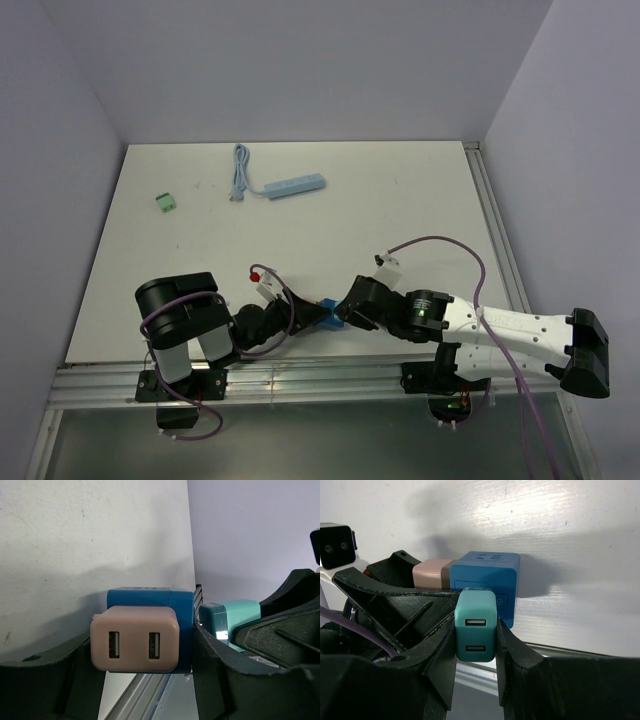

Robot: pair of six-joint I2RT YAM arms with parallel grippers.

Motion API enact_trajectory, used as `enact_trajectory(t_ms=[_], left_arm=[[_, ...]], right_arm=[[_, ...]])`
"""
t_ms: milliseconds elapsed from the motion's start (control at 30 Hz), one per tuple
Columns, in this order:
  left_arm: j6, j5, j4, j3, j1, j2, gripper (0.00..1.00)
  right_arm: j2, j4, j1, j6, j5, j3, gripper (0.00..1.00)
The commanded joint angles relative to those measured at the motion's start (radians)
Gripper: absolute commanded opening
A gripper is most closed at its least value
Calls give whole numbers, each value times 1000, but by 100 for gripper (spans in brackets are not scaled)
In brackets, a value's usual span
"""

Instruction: Insert the plug

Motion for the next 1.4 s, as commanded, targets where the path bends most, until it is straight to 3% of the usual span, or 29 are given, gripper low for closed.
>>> enact_trajectory(t_ms=[0, 167, 800, 1367], left_arm=[[58, 8, 325, -42, -22, 47, 0], [65, 14, 282, -34, -24, 31, 0], [65, 13, 282, -25, -30, 39, 0], [51, 7, 310, -30, -33, 57, 0]], right_arm=[[-25, -19, -5, -8, 51, 25, 0], [-83, -52, -7, -14, 74, 31, 0], [-11, 38, -28, -51, 4, 6, 0], [-3, -11, -25, -28, 7, -6, 0]])
